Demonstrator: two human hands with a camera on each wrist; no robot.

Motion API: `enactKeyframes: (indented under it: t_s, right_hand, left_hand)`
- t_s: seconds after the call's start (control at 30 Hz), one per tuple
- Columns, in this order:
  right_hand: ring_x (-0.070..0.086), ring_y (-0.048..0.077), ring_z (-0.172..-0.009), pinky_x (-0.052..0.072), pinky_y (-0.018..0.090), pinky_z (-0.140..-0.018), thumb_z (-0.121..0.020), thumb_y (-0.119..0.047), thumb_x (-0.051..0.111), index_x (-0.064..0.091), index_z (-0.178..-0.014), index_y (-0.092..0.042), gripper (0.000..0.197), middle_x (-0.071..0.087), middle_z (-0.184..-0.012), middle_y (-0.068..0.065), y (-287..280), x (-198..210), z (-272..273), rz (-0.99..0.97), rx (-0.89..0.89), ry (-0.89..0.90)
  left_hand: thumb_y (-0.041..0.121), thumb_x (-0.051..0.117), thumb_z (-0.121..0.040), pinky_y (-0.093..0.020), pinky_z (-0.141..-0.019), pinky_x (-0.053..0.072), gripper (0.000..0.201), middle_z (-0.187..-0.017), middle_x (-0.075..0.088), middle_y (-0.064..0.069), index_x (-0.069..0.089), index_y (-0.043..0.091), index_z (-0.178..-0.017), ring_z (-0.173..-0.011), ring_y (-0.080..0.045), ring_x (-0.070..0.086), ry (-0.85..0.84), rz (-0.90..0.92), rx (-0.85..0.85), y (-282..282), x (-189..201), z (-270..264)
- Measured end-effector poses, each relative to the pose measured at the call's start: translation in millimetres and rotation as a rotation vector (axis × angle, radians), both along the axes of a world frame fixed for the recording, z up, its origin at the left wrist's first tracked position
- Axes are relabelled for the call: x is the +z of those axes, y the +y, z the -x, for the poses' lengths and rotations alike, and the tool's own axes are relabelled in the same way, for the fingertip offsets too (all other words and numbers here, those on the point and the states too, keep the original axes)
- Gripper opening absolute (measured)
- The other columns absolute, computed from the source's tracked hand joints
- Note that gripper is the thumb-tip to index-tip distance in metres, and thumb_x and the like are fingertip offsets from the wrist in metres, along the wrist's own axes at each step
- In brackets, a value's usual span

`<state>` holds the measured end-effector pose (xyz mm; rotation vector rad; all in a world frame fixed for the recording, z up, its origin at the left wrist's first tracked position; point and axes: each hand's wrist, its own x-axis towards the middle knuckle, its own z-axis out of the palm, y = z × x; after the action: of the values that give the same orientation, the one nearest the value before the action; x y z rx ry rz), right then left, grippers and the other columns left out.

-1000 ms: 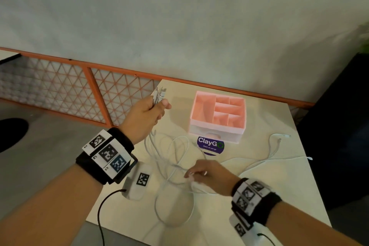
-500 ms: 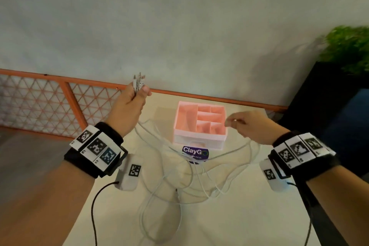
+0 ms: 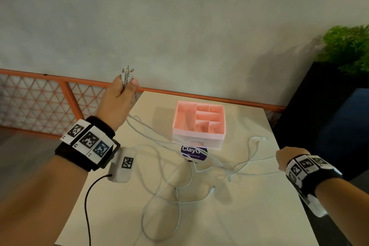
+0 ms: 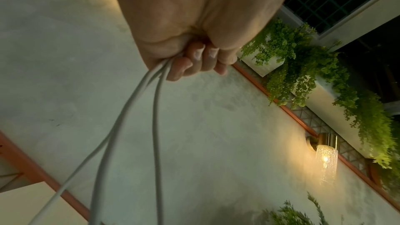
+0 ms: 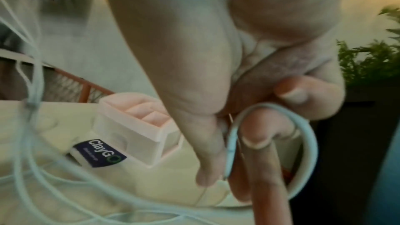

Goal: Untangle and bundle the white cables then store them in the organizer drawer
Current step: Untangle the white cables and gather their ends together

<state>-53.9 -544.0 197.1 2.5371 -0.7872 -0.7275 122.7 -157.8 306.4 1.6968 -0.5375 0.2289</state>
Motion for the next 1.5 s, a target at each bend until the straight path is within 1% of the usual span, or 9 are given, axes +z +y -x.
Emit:
enactKeyframes:
  t_s: [0.1,0.23,0.4,0.63,0.73,0.97,1.13,1.3,1.5]
  right_hand:
    - [0.061,0.024,-0.101,0.049,0.032,-0.086,-0.093,-0.031,0.048,0.057,-0.116,-0.007,0.035,0.064,-0.108,0.007,-2,8,-3,-0.218,-0.04,-0.16]
    - [0.057,0.023,-0.063,0.046,0.03,-0.062,-0.094,-0.027,0.05,0.064,-0.091,-0.007,0.025,0.059,-0.065,0.004,38,39,-21,-0.891,-0.113,-0.775]
    - [0.068,0.027,-0.082,0.058,0.029,-0.082,-0.094,-0.002,0.046,0.062,-0.093,-0.016,0.022,0.052,-0.088,0.006,103,90,-31,-1.513,0.022,-1.073]
    - [0.066,0.014,-0.073,0.057,0.022,-0.076,-0.088,0.01,0.049,0.057,-0.096,-0.008,0.021,0.063,-0.084,0.005,167,108,-45,-1.975,-0.041,-1.305]
    - [0.066,0.015,-0.074,0.056,0.027,-0.072,-0.085,0.006,0.057,0.056,-0.096,-0.009,0.018,0.066,-0.074,-0.003,178,101,-48,-1.986,-0.083,-1.368]
    - [0.059,0.017,-0.072,0.055,0.028,-0.07,-0.078,0.001,0.069,0.059,-0.084,-0.01,0.016,0.062,-0.076,0.002,188,98,-49,-1.621,0.065,-1.454]
    - [0.057,0.025,-0.062,0.055,0.046,-0.068,-0.071,0.005,0.073,0.042,-0.077,-0.022,0.042,0.054,-0.073,-0.001,187,99,-44,-1.447,0.174,-1.47]
    - [0.054,0.026,-0.055,0.051,0.055,-0.064,-0.069,0.004,0.072,0.035,-0.076,-0.028,0.05,0.047,-0.076,0.001,184,96,-42,-1.386,0.206,-1.448]
    - [0.057,0.026,-0.073,0.047,0.05,-0.077,-0.074,0.001,0.059,0.036,-0.087,-0.02,0.033,0.063,-0.072,-0.001,182,73,-39,-1.587,0.175,-1.183]
  left_hand:
    - [0.028,0.042,-0.098,-0.012,-0.055,0.04,0.025,-0.063,0.044,0.003,0.048,0.006,-0.089,-0.051,0.002,0.045,0.0,-0.003,-0.008,-3,-1,1]
    - [0.044,0.047,-0.093,-0.031,-0.064,0.035,0.03,-0.067,0.04,0.003,0.052,0.017,-0.082,-0.063,-0.011,0.038,0.094,-0.046,-0.126,-19,-13,6]
    - [0.032,0.033,-0.1,-0.023,-0.054,0.031,0.029,-0.063,0.037,0.007,0.058,0.021,-0.088,-0.053,-0.006,0.033,0.207,-0.045,-0.31,-53,-20,34]
    - [0.026,0.034,-0.1,-0.018,-0.048,0.028,0.028,-0.058,0.037,0.005,0.059,0.019,-0.091,-0.047,-0.005,0.033,0.307,0.078,-0.417,-87,-20,65]
    - [0.028,0.034,-0.1,-0.022,-0.051,0.029,0.027,-0.058,0.037,0.004,0.055,0.026,-0.084,-0.048,-0.005,0.033,0.304,0.093,-0.376,-87,-19,71]
    - [0.032,0.036,-0.099,-0.022,-0.055,0.033,0.03,-0.057,0.044,0.009,0.05,0.023,-0.074,-0.046,0.0,0.038,0.292,0.014,-0.326,-84,-21,76]
    - [0.038,0.041,-0.097,-0.018,-0.054,0.032,0.022,-0.059,0.044,0.012,0.06,0.028,-0.094,-0.053,-0.004,0.039,0.356,0.011,-0.4,-85,-19,78]
    - [0.026,0.045,-0.096,-0.006,-0.051,0.036,0.023,-0.05,0.056,0.028,0.06,0.016,-0.109,-0.05,0.01,0.052,0.293,-0.024,-0.435,-87,-15,85]
    - [0.032,0.035,-0.099,-0.015,-0.068,0.038,0.029,-0.083,0.046,0.008,0.056,0.015,-0.109,-0.076,-0.006,0.046,0.221,-0.043,-0.337,-85,-6,83]
